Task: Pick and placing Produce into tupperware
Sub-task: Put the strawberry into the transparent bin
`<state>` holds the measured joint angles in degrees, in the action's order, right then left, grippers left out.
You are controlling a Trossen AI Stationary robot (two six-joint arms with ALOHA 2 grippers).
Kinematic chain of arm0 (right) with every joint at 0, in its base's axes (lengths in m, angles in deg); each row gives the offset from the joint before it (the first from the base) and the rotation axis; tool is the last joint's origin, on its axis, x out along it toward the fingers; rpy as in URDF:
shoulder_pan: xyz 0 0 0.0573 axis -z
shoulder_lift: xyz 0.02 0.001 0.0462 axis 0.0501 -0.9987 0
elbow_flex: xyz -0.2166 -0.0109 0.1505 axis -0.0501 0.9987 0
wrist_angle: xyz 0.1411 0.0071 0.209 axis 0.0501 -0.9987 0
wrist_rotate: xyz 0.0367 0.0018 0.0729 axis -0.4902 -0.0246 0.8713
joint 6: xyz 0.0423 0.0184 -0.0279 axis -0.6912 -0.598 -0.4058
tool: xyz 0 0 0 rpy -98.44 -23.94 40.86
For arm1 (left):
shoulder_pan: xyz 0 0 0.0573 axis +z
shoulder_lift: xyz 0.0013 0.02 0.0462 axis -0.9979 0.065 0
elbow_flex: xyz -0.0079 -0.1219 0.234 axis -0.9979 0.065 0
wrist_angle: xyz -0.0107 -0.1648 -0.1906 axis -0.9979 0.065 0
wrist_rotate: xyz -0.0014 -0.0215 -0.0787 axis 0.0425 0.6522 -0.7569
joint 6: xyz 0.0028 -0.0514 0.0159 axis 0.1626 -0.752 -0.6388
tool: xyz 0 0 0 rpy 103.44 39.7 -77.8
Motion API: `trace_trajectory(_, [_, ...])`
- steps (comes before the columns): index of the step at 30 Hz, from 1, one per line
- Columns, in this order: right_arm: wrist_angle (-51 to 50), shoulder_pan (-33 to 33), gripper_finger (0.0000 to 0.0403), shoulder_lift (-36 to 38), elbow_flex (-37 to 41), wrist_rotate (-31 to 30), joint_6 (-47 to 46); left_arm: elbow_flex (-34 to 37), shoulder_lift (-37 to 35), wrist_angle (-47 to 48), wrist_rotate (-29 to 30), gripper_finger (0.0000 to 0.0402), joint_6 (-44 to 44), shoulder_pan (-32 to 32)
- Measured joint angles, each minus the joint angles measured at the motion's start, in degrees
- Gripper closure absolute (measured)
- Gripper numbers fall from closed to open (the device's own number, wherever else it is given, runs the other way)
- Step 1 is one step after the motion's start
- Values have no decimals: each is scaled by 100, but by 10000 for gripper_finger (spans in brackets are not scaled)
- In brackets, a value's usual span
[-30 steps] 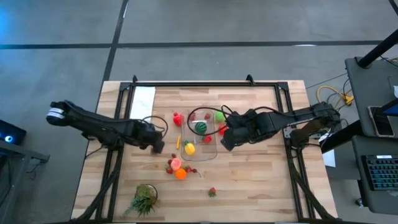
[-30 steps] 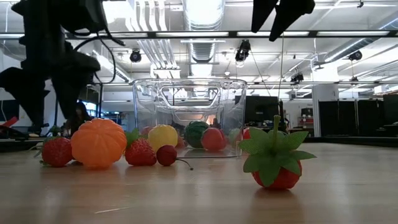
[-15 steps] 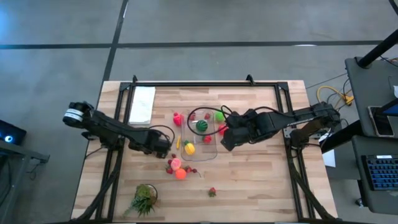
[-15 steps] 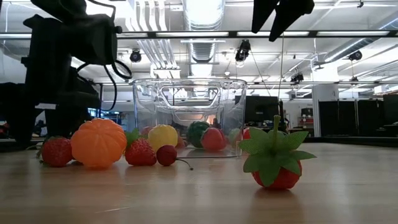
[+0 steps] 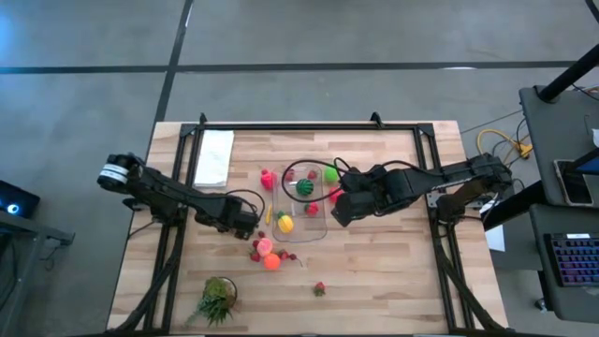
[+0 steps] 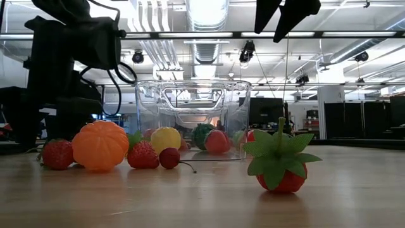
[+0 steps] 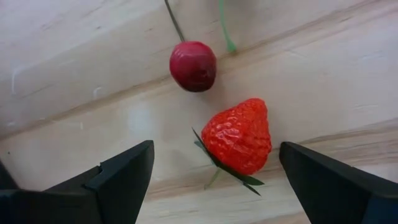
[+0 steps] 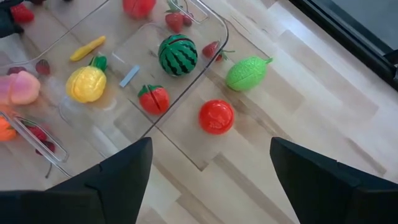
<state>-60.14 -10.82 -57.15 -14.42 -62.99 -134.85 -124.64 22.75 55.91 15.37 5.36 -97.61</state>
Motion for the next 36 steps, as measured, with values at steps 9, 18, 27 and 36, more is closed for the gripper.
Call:
trace_trajectory(9, [29,44,88,-2,0,-42,0,-32,-242,-70,14,63,815,51])
trace_trajectory(18, [77,128,86,-2,2,-90,-2,-5,-246,-15,-84,63,855,57])
trace_trajectory(27, [149,136,88,-2,4,-94,-2,14,-246,1,103,63,841,122])
trace_trajectory(36, [164,136,94,-2,4,-94,-2,16,-242,1,57,78,844,122])
